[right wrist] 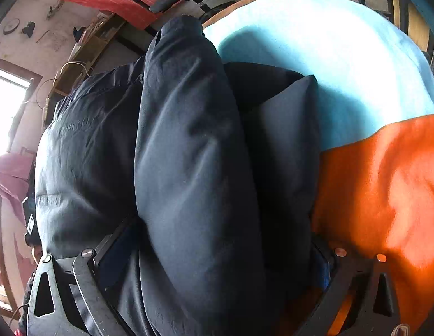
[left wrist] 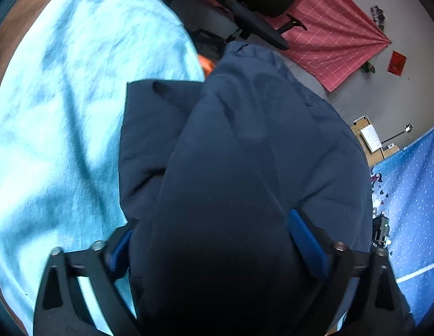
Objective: Fold large clothes
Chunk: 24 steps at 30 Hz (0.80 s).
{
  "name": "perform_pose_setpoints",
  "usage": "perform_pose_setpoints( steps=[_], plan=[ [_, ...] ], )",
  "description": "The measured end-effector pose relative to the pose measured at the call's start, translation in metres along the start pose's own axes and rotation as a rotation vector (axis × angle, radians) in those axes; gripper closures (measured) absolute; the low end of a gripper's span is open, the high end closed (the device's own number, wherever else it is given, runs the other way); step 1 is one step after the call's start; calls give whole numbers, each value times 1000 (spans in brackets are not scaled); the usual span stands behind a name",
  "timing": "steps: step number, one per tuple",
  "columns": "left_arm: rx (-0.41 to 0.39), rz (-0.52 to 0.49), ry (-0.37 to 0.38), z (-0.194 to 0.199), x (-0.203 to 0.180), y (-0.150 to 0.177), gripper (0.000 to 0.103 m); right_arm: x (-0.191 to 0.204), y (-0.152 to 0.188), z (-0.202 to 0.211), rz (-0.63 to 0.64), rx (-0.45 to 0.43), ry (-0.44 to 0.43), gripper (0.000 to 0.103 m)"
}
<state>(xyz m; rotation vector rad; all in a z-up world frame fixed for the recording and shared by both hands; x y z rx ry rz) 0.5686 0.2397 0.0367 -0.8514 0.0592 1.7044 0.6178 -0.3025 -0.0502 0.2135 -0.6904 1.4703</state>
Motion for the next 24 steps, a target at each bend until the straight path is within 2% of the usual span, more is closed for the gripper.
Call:
perform_pose_setpoints(
  steps=[1,2,3,5,6,8,11,14,18,24],
  plan=[
    [-13,-13,-5,1,-6,1,23,5,2,2,25,-21,17,2],
    [-25,-25,-8,0,-13,2,33,12,5,6,61,-49,38,7],
    [-32,-33,-14,1,-16,3,37,15,8,7,79,-63,50,10],
    [-48,-46,-37,3,-23,7,52,21,12,12,98,-84,61,24],
    [-56,-54,-47,5,-27,9,56,23,14,13,103,-96,63,29],
    [-76,-79,-74,6,-37,14,66,32,18,18,123,-120,61,51],
    [-134,-133,-123,13,-58,28,82,46,27,24,173,-158,100,68],
    [-194,-175,-154,26,-75,43,88,60,35,34,188,-216,148,79],
    [-249,-238,-163,46,-98,58,91,86,43,55,231,-285,165,83],
    [-311,-281,-151,83,-125,74,92,128,56,85,309,-332,152,85]
  ],
)
Point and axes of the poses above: each gripper's, at about its wrist camera, not at the fingertips, and z roughly against the way its jaws point, x to its left, y to its underside, the point moved 1 cm from there along -z, roughly the way its jaws point, and after that the axes turned 1 degree about z, right-handed, at the moved point
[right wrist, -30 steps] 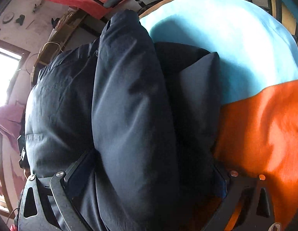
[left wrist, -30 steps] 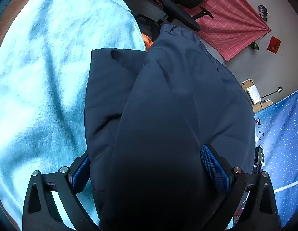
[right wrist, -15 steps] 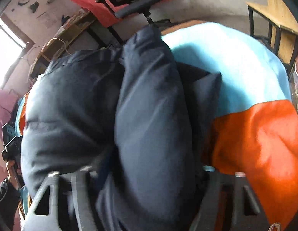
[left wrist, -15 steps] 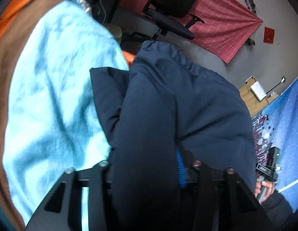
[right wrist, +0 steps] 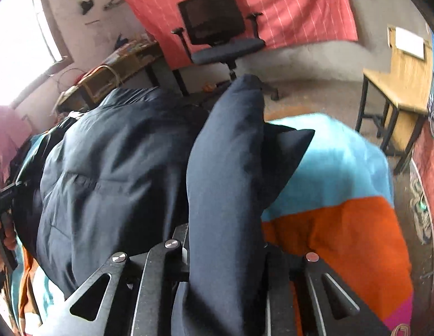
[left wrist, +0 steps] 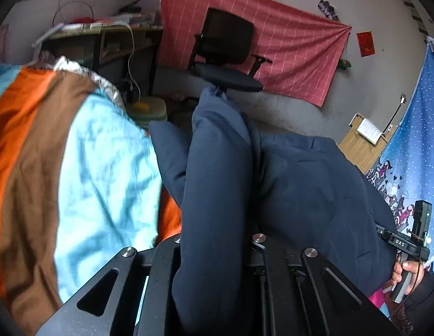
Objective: Fold large clothes
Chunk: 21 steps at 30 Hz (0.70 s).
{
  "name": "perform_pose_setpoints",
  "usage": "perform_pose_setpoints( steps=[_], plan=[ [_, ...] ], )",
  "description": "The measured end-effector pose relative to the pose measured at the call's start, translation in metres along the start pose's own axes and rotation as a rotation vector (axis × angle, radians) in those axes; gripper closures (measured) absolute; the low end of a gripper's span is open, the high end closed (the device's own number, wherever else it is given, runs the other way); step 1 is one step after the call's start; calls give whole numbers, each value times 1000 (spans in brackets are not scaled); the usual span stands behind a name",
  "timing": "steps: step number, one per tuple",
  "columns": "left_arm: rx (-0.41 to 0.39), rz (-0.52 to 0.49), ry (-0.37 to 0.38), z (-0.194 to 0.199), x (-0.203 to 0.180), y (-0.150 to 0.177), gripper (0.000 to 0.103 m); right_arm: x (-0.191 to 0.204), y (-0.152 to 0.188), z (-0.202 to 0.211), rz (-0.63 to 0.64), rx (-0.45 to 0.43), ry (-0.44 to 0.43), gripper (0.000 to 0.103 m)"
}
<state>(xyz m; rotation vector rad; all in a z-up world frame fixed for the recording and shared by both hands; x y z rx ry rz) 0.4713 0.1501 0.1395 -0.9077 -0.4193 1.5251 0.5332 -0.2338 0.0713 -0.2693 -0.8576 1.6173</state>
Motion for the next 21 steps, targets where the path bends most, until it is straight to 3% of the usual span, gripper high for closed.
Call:
perform_pose_setpoints(
  steps=[7,12,17,21],
  plan=[
    [-42,-7,12,46,-3,9,92,28,-1,49,35,-40,-43,85],
    [-15,2,12,66,1,30,92,39,13,66,45,-26,-56,85],
    [48,28,-3,58,13,68,92,38,46,60,39,26,-45,85],
    [55,42,-33,43,22,87,92,33,71,45,18,53,-13,85]
  ],
)
Point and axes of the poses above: each gripper's, at about its wrist camera, not at the fingertips, and z roughly against the way its jaws point, x to its left, y to its underside, the point moved 1 cm from there along -z, roughly the way its jaws point, and after that the axes turned 1 degree about z, right-handed, at the moved point
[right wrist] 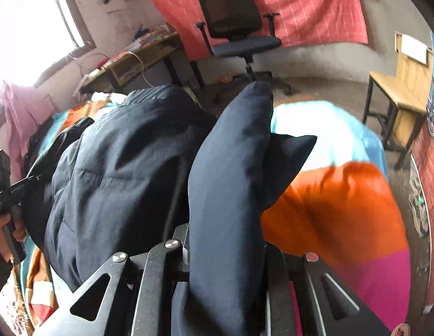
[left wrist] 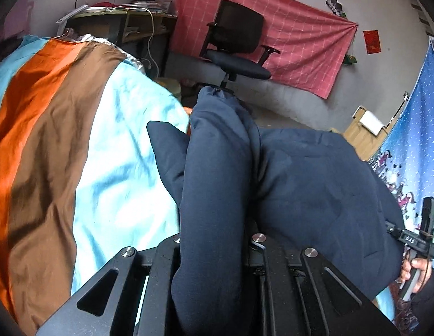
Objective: Fold large clothes
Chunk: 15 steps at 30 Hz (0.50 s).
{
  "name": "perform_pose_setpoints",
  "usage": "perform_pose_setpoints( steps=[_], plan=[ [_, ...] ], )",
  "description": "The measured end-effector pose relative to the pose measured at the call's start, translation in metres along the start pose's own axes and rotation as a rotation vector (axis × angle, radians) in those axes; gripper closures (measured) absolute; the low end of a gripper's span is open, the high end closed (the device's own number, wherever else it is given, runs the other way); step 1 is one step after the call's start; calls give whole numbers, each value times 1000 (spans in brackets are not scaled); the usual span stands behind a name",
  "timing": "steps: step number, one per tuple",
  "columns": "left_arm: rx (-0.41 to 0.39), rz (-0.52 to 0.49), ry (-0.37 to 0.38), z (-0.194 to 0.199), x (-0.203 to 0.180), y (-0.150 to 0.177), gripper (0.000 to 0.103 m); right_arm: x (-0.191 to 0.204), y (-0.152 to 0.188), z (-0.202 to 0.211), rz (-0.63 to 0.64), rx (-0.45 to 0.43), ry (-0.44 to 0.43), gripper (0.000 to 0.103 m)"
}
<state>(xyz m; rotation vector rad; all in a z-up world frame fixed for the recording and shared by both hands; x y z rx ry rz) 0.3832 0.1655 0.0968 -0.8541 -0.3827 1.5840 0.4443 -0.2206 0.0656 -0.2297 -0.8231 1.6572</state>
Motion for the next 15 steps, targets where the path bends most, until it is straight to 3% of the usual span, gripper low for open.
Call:
perform_pose_setpoints(
  steps=[3,7,8,10,11,13,15],
  plan=[
    [26,7,-44,-5,2,3,86,-10,5,-4,-53,-4,15,83],
    [64,12,-138,-10,0,4,63,-12,6,-8,-44,18,93,69],
    [74,24,-156,-11,2,5,51,-14,7,-10,-51,26,109,64],
    [90,61,-167,-11,7,10,39,-18,9,-10,-81,30,141,50],
    [93,77,-180,-10,8,12,39,-20,10,-9,-96,24,162,37],
    [81,82,-237,-5,9,16,35,-23,13,-2,-105,-7,208,20],
    [42,60,-273,5,5,19,24,-22,17,9,-92,-43,246,16]
  ],
)
Point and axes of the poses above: each gripper's, at about its wrist camera, not at the fingertips, and z roughly against the way its jaws point, x to its left, y to its underside, the point moved 1 cm from there along -z, roughly the way its jaws point, and after that the axes turned 1 degree about z, right-handed, at the moved point
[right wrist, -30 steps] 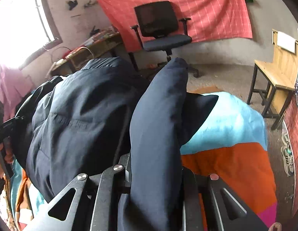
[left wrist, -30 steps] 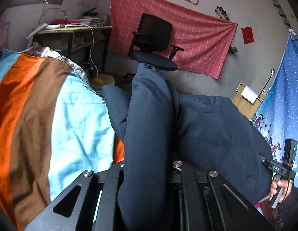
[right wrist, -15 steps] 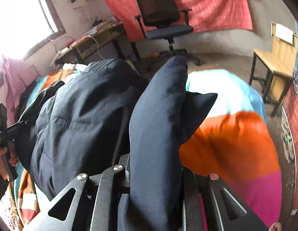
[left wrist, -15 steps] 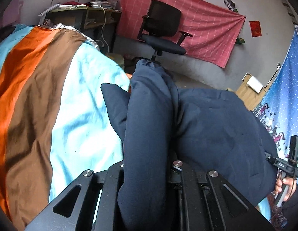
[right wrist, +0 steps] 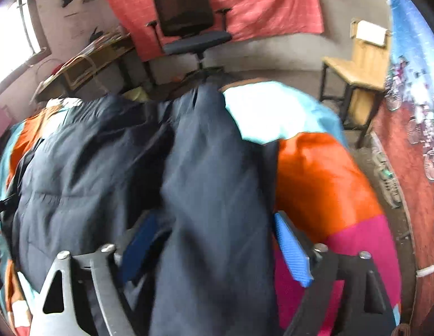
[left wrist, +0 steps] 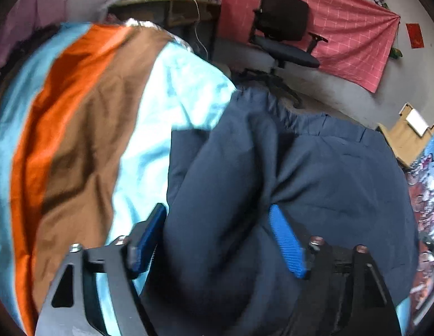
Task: Fold large clothes
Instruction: 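Open both tools, release the folded jacket and pull back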
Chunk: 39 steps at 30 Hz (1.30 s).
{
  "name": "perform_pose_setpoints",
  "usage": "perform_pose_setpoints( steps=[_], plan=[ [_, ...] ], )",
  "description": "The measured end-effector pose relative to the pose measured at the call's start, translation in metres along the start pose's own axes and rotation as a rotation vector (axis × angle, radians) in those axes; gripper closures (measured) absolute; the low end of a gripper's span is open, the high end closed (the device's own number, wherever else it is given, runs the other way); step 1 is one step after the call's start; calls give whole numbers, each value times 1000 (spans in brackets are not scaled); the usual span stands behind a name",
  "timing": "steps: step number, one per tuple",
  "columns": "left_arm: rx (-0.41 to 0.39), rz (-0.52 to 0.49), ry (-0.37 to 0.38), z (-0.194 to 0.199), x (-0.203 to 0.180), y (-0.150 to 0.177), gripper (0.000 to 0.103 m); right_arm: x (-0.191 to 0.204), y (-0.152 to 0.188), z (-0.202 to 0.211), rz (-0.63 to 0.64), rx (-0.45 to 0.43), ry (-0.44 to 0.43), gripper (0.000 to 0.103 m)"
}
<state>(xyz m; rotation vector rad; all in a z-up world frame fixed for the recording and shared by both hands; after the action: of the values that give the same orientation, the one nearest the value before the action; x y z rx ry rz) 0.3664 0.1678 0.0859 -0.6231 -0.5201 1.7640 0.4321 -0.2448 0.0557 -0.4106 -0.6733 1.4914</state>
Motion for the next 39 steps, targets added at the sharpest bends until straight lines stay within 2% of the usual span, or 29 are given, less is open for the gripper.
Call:
perform_pose_setpoints(
  steps=[2,6,8,10,14,22,28,35,39],
  plan=[
    [-51,-19,-14,16,-4,4,22,1,3,8,13,-20,22,9],
    [-126,-81,-5,47,-24,16,17,10,17,36,39,-91,24,4],
    [-171,-104,4,64,-36,27,7,14,25,50,43,-137,20,0],
    [-224,-120,16,81,-46,38,3,19,32,62,47,-170,19,0],
    [-290,-150,52,113,-67,57,2,30,46,93,74,-233,14,0],
    [-376,-187,44,162,-87,106,2,54,76,157,83,-347,-23,0],
    [-410,-239,40,188,-90,149,2,73,113,195,92,-407,-31,0],
    [-456,-281,16,212,-83,182,2,94,155,228,124,-469,-30,0],
    [-477,-280,29,222,-79,197,2,106,174,241,154,-494,-22,0]
  ],
)
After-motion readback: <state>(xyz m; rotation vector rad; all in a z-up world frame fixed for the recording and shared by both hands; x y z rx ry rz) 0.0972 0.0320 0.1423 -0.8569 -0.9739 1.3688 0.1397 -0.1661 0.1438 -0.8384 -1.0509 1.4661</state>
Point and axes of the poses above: each gripper's, at about its wrist camera, not at the fingertips, and z roughly against the way its jaws point, x to its left, y to its underside, the point moved 1 cm from there along -z, roughly the way its jaws point, and after that the axes turned 1 degree about z, right-handed, at the moved point
